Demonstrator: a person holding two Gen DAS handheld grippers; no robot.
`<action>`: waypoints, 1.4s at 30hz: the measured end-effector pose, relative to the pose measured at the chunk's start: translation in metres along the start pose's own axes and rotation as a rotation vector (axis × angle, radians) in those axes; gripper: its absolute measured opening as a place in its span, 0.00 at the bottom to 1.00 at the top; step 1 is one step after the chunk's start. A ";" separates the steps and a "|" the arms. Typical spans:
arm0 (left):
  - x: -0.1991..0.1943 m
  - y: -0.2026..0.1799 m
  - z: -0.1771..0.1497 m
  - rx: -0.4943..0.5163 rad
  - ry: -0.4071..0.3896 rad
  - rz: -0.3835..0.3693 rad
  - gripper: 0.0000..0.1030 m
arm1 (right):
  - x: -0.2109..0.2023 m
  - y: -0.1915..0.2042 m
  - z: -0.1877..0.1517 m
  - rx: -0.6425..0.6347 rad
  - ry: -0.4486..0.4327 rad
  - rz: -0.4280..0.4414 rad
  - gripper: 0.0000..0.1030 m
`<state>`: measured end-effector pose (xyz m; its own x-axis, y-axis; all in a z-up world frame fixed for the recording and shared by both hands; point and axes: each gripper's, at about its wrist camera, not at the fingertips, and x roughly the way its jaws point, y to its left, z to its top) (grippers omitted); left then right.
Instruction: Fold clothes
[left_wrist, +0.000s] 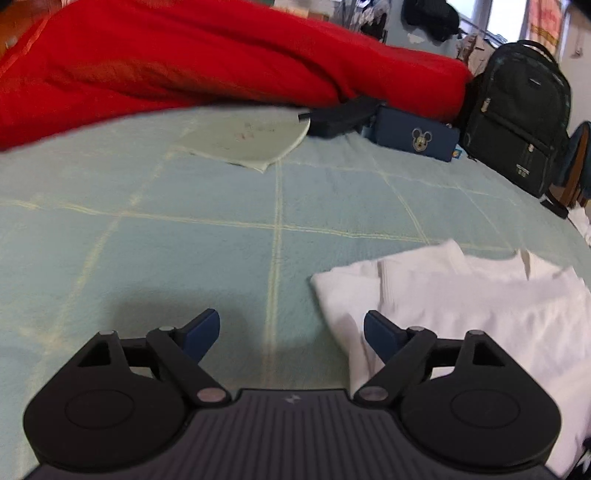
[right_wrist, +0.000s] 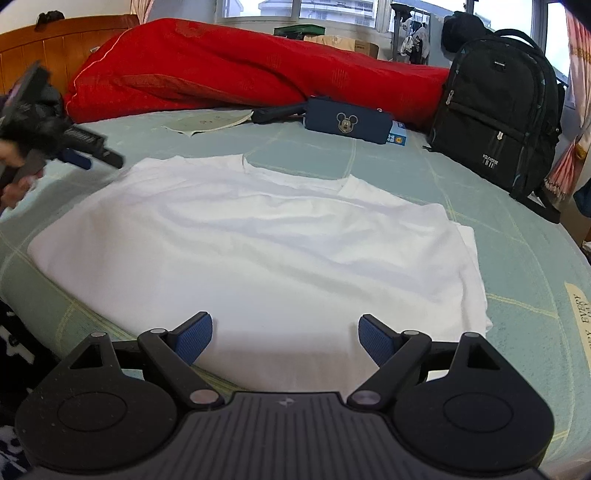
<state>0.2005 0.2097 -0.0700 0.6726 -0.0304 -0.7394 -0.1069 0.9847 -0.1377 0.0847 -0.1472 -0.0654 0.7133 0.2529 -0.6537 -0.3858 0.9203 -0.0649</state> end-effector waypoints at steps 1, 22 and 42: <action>0.009 -0.001 0.000 0.018 0.016 0.054 0.83 | 0.000 -0.001 0.000 0.002 -0.001 0.000 0.87; -0.066 -0.128 -0.076 0.285 -0.011 -0.291 0.84 | -0.007 -0.029 -0.017 0.102 -0.019 0.059 0.92; -0.103 -0.129 -0.105 0.261 -0.052 -0.129 0.85 | 0.019 -0.086 0.015 0.228 -0.141 0.083 0.97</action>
